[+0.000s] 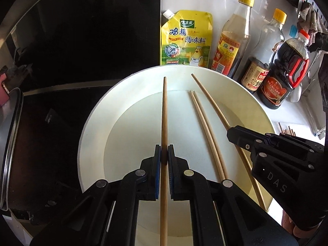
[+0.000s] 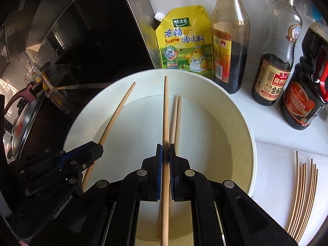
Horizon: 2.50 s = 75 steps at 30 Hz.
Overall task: Organize utensils
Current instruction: 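Lower the chopsticks into the basin and open both grippers, then move both open grippers back over the chopsticks on the board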
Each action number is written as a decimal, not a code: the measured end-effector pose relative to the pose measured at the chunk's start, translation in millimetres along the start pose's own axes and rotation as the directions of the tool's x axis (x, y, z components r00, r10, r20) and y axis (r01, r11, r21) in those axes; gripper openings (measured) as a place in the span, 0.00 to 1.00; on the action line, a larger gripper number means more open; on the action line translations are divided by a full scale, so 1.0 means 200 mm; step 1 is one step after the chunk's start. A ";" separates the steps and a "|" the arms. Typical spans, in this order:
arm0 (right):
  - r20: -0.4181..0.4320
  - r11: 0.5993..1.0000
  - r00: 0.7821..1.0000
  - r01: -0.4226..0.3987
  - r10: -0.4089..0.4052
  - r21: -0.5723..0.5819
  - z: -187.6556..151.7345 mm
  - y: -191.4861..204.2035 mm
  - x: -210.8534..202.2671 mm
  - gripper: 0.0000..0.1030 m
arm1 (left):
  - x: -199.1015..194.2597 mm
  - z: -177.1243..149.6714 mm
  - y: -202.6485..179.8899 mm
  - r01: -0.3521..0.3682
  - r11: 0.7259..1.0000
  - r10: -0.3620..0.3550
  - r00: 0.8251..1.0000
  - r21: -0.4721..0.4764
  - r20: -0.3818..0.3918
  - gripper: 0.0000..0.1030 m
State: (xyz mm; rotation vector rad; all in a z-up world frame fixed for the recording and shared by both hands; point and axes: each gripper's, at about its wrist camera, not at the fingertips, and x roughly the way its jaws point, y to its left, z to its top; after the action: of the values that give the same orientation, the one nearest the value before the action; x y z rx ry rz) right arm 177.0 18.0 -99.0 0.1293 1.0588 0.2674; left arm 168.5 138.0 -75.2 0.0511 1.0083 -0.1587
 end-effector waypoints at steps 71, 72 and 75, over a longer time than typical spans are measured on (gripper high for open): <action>0.116 0.996 0.989 0.086 -0.087 0.011 -0.54 -0.49 -0.85 0.41 | -0.61 -0.42 -0.42 -0.042 0.989 0.060 0.990 -0.140 0.128 0.70; 0.115 0.996 0.989 0.090 -0.092 0.020 -0.56 -0.53 -0.86 0.41 | -0.61 -0.42 -0.45 -0.040 0.990 0.057 0.990 -0.135 0.126 0.71; 0.115 0.993 0.987 0.105 -0.110 0.047 -0.60 -0.62 -0.89 0.41 | -0.61 -0.43 -0.52 -0.032 0.992 0.047 0.991 -0.120 0.123 0.71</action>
State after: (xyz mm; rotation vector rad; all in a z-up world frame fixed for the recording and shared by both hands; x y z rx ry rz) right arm 9.5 -153.3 -35.4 0.1230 0.9511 0.1389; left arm 16.1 58.5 -15.6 -0.0466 0.8883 -0.0651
